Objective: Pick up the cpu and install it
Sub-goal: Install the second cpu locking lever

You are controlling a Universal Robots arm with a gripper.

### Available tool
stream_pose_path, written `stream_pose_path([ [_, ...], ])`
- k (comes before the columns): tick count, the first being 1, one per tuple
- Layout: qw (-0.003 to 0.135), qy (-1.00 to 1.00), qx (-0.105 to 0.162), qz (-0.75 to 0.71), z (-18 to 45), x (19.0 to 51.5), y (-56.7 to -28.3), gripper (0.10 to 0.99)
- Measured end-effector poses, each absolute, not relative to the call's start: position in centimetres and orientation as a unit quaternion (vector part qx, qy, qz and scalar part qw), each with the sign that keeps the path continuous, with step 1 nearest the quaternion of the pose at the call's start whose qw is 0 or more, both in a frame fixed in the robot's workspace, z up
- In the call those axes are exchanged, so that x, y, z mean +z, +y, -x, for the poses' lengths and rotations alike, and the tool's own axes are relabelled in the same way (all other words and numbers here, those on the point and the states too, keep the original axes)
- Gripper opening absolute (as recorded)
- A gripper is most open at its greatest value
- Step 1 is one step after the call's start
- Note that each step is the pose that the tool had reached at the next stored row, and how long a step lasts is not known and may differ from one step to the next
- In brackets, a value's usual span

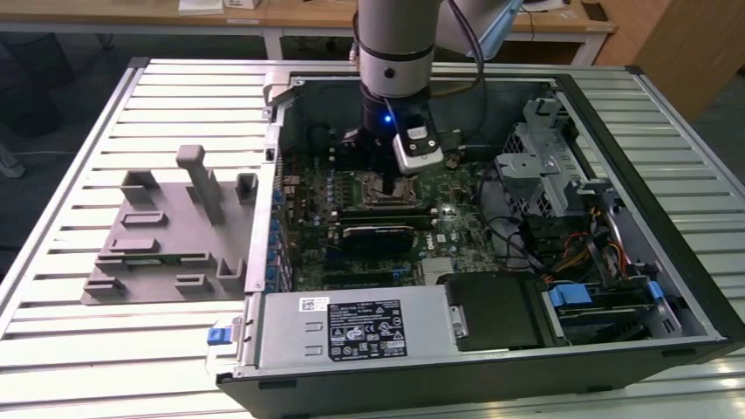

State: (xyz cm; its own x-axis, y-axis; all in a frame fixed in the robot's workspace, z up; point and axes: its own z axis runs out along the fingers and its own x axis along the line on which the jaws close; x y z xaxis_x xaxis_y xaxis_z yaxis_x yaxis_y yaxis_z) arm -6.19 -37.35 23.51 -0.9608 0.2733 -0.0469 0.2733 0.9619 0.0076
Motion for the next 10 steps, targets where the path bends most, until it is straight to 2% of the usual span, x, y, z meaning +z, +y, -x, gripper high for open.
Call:
stream_pose_path([
  [10,0.024,0.99,0.001,-0.137,7.39,23.02,-37.84,0.106],
])
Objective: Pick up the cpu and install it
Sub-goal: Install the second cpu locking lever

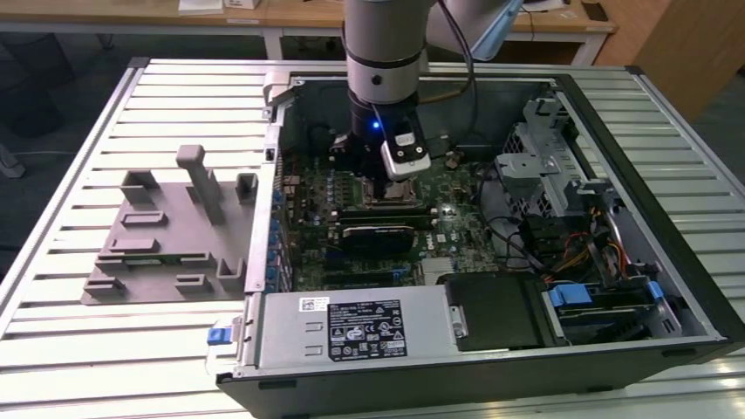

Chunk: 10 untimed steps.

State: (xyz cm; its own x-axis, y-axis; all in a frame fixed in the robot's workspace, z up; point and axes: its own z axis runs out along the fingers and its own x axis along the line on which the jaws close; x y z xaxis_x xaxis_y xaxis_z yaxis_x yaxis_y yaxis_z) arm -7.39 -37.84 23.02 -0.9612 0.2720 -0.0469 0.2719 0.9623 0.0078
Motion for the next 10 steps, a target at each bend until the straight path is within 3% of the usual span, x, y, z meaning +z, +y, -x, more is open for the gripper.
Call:
stream_pose_path([
  [10,0.024,0.99,0.001,-0.137,7.55,22.4,-38.26,0.106],
])
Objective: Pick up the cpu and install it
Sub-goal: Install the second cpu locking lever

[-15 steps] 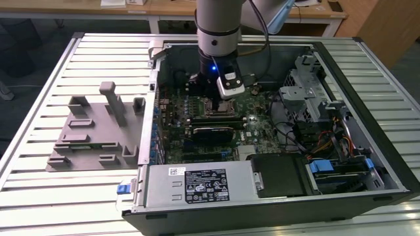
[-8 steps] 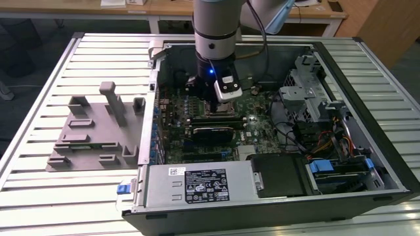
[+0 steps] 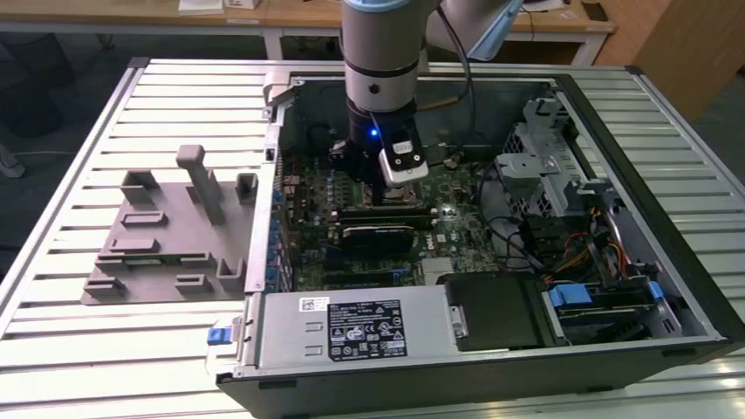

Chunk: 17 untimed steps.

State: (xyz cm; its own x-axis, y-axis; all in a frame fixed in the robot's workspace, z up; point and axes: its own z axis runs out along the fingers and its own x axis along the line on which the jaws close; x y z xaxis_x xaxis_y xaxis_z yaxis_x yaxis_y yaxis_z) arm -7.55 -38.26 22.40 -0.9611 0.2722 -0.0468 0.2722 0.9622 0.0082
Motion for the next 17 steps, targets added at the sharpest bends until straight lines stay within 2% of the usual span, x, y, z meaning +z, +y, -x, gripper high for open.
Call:
stream_pose_path([
  [17,0.026,0.989,0.041,-0.138,8.7,21.7,-39.5,0.106],
])
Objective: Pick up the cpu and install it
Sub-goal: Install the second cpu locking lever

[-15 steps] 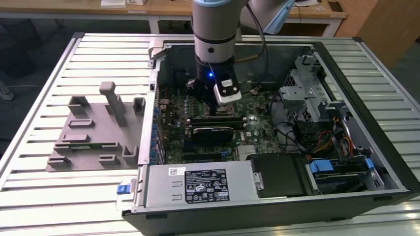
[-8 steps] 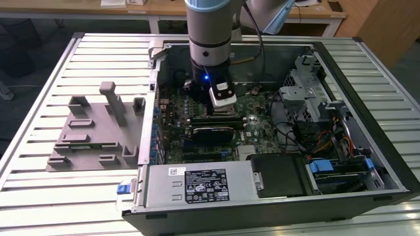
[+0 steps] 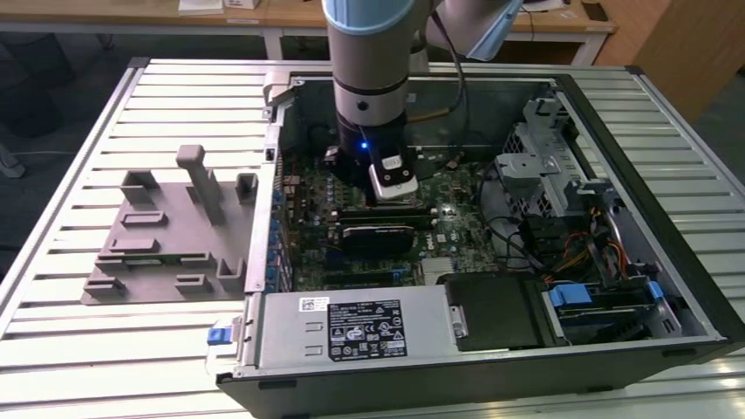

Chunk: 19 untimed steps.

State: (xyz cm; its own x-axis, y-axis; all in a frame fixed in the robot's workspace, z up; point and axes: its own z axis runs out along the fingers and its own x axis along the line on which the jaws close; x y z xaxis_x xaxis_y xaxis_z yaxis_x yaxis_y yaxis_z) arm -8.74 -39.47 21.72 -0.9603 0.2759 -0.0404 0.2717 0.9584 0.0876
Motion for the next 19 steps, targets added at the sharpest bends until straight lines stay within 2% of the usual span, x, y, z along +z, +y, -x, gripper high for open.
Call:
stream_pose_path([
  [11,0.026,0.988,0.066,-0.139,9.2,21.0,-40.4,0.106],
  [19,0.024,0.985,0.094,-0.139,9.4,20.6,-40.7,0.106],
])
